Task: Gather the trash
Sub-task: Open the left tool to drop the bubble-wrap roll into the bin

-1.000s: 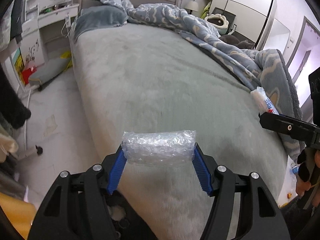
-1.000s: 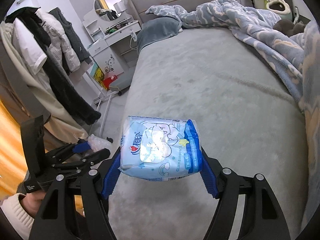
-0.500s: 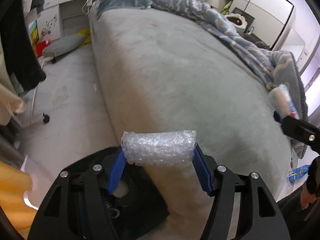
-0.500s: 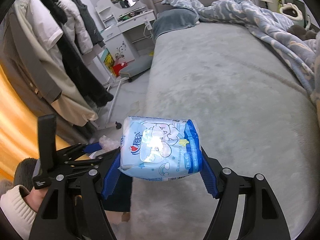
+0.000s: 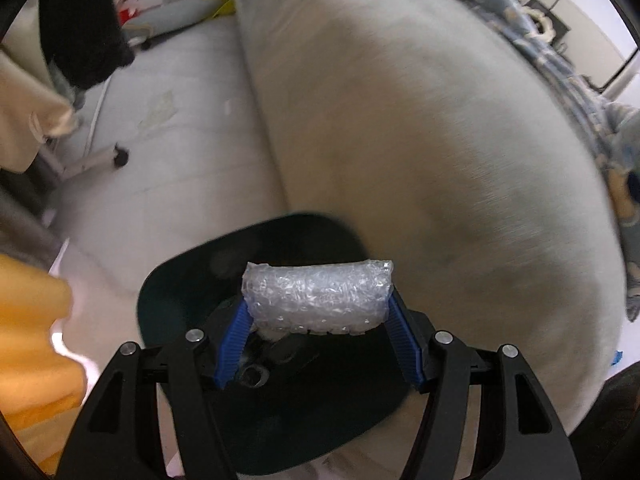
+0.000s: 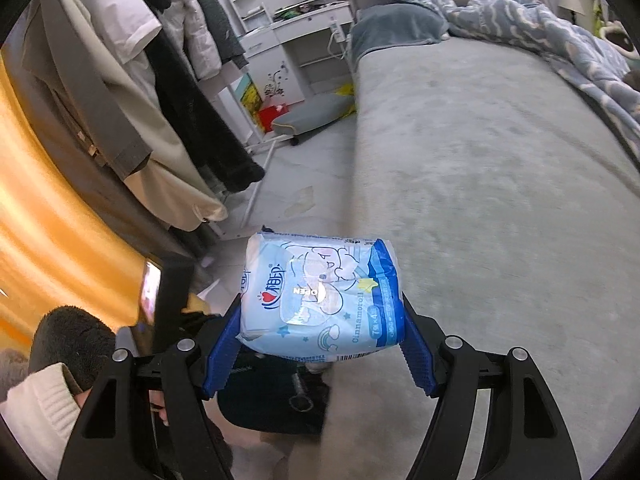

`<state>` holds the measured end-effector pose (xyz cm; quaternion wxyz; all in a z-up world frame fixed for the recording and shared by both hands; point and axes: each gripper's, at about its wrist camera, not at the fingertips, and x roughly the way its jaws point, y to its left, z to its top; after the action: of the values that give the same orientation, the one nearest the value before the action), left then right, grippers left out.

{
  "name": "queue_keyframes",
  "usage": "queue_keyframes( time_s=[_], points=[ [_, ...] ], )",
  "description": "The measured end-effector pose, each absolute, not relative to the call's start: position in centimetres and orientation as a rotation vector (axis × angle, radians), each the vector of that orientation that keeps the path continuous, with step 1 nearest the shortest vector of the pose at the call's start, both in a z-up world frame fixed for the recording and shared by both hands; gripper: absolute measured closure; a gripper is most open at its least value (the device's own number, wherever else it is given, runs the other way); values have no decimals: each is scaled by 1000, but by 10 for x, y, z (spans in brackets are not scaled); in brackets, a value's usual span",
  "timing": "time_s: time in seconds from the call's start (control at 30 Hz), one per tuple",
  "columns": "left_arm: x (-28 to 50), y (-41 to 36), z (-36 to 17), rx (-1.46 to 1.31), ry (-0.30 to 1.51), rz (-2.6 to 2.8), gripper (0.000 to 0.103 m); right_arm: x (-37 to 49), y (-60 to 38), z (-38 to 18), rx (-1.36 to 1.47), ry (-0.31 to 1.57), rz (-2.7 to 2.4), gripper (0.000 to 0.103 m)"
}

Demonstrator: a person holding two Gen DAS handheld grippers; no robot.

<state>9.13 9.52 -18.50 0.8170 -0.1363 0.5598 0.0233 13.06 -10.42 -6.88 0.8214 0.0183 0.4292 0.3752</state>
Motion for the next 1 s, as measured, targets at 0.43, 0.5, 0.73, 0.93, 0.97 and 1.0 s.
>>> queue_keyframes(
  time_s=[0.43, 0.5, 0.73, 0.93, 0.97, 1.0],
  points=[
    [73, 128, -225, -331, 1332, 109, 29, 133, -50, -75, 39, 941, 890, 31],
    [70, 135, -227, -360, 1343, 117, 25, 135, -44, -78, 38, 951, 898, 31],
    [59, 155, -221, -392, 1313, 132, 23, 138, -25, -89, 19, 987, 911, 31],
    [48, 170, -195, -413, 1218, 180, 23, 138, -12, -103, -29, 1021, 909, 31],
    [46, 172, -188, -404, 1193, 184, 23, 138, -10, -106, -38, 1027, 906, 31],
    [44, 173, -181, -398, 1165, 185, 23, 138, -9, -110, -43, 1037, 902, 31]
  ],
)
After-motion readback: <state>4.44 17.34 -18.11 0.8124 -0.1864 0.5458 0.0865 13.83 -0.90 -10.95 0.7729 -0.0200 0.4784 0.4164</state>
